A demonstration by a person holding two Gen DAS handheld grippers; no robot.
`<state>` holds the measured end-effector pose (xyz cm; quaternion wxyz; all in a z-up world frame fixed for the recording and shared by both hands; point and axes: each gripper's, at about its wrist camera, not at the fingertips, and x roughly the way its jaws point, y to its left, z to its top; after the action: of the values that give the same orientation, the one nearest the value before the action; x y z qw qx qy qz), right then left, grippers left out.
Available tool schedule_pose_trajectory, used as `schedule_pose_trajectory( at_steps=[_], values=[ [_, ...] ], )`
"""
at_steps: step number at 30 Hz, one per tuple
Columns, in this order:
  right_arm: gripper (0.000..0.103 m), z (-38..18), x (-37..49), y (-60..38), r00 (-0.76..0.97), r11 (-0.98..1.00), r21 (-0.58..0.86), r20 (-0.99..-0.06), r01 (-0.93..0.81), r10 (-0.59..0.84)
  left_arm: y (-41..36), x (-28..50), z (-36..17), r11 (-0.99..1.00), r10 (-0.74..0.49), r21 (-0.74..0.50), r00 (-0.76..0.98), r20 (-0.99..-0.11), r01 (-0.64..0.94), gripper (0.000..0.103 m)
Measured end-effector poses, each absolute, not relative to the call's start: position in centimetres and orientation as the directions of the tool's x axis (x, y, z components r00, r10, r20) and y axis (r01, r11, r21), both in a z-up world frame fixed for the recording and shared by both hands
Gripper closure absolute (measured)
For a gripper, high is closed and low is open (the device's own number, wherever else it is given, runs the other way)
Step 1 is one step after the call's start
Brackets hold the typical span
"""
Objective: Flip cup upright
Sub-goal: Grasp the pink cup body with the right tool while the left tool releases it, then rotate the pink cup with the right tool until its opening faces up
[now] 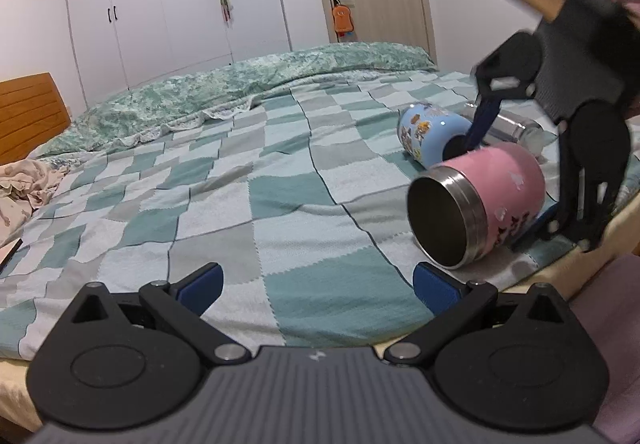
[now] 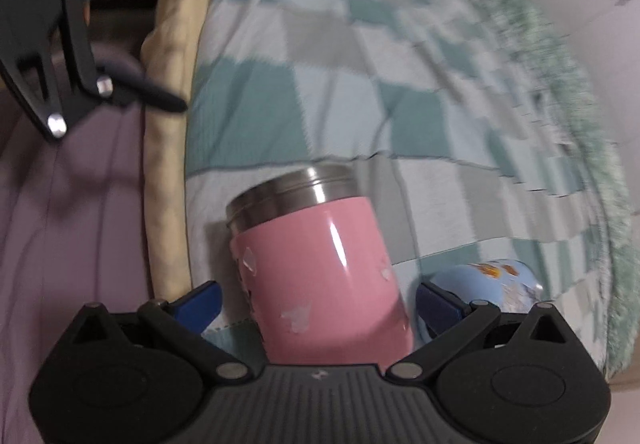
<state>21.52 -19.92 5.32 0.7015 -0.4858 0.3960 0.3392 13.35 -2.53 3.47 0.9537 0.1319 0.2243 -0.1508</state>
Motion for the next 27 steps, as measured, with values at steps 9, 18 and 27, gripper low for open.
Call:
schedule_pose_trajectory(
  at_steps=[9, 18, 27],
  values=[
    [0.013, 5.9, 25.7, -20.7, 0.260, 0.583, -0.171, -0.963, -0.795, 0.072, -1.2, 13.8, 3.8, 0.930, -0.243, 0.144, 0.858, -0.452, 0.338, 0.000],
    [0.013, 6.1, 25.0, -25.3, 0.318, 0.964, 0.091, -0.933, -0.249, 0.170, -1.2, 15.4, 3.5, 0.931, -0.277, 0.084, 0.839, -0.469, 0.354, 0.000],
    [0.014, 3.8, 21.4, -30.4, 0.469, 0.822, 0.508, -0.809, 0.256, 0.353, -1.4, 15.7, 3.0, 0.935, -0.279, 0.057, 0.825, -0.491, 0.350, 0.000]
  ],
)
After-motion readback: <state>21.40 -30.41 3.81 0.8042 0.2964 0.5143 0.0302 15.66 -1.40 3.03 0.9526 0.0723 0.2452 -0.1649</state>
